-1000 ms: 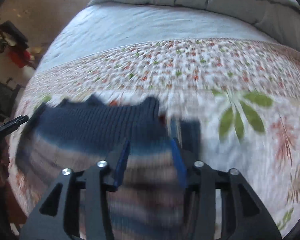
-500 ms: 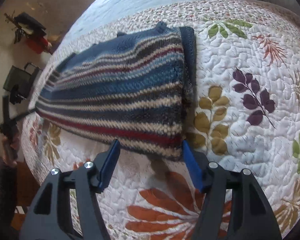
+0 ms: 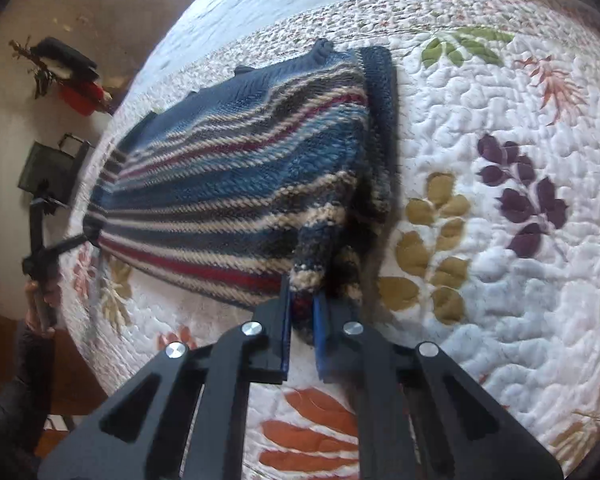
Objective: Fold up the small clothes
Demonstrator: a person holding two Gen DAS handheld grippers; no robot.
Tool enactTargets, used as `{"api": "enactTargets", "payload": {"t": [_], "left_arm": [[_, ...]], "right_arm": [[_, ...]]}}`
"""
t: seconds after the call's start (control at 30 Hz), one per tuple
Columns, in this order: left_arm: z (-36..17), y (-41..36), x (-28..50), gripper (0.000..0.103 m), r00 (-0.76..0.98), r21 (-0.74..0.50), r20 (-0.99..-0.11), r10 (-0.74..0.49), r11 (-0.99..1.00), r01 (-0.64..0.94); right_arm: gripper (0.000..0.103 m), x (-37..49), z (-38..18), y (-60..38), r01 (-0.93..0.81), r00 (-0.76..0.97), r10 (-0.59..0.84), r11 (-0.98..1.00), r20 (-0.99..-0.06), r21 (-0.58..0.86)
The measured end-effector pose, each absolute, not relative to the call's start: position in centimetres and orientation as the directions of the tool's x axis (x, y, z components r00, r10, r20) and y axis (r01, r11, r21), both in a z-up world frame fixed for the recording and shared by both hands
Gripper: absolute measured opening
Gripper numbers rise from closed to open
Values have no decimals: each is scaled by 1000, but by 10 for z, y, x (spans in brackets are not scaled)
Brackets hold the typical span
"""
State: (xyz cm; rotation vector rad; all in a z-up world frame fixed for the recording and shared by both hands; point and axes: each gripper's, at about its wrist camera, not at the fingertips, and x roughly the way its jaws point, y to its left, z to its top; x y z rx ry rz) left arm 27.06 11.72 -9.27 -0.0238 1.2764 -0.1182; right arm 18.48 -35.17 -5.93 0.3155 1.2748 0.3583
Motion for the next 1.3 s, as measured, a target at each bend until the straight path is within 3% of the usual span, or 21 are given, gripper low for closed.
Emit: {"api": "enactTargets", "payload": {"t": [0.17,0.23,0.27,0.33,0.4,0.5,0.6,0.73,0.93,1.0,1.07,1.1,1.13,1.17,1.2,1.3], "left_arm": [[-109,123,271,33,246,-94,-964,-106,994,61],[-106,117,270,39,251,-58,-965,-75,996,74],[-103,114,269,42,250,-44,-966,-63,996,81],[-98,113,268,59,232,-37,-971,-58,995,94],[-89,116,267,75,231,-59,-970,-81,993,99],[-76,128,272,87,258,-115,-957,-131,990,79],[-83,139,288,89,230,-174,-957,-177,984,34],[-109,143,302,89,154,-237,-960,-235,971,1],[-113,131,307,91,171,-289,-941,-293,956,48],[-112,117,308,91,153,-354,-920,-360,933,64],[-109,107,310,90,163,-329,-927,-338,941,77],[-110,103,311,88,165,-326,-927,-336,942,84],[-111,98,312,80,164,-308,-934,-318,948,85],[-113,95,311,74,167,-271,-945,-280,960,75],[-114,94,312,61,166,-228,-958,-235,972,61],[-112,91,312,36,153,-208,-966,-208,978,17]], "right_arm": [[8,179,-87,-360,-38,178,391,920,-903,391],[9,178,-83,-359,-50,197,396,918,-897,394],[14,177,-80,-359,-53,202,400,916,-894,398],[24,177,-73,-359,-52,207,399,916,-893,397],[64,178,-65,-360,-52,217,406,913,-888,404],[72,185,-52,-365,-45,252,408,911,-878,410],[78,197,-55,-375,-6,247,453,885,-856,466],[79,209,-77,-375,32,188,491,863,-851,505],[78,212,-96,-362,13,164,508,856,-846,517],[59,213,-95,-358,3,165,523,847,-836,531],[56,215,-96,-354,7,164,523,847,-836,532],[50,216,-97,-352,4,164,520,850,-838,527],[45,217,-99,-352,7,163,523,848,-837,531],[28,216,-99,-353,12,163,535,839,-829,544],[24,215,-99,-354,19,162,562,820,-811,572],[20,207,-91,-354,-3,185,578,809,-795,588]]}}
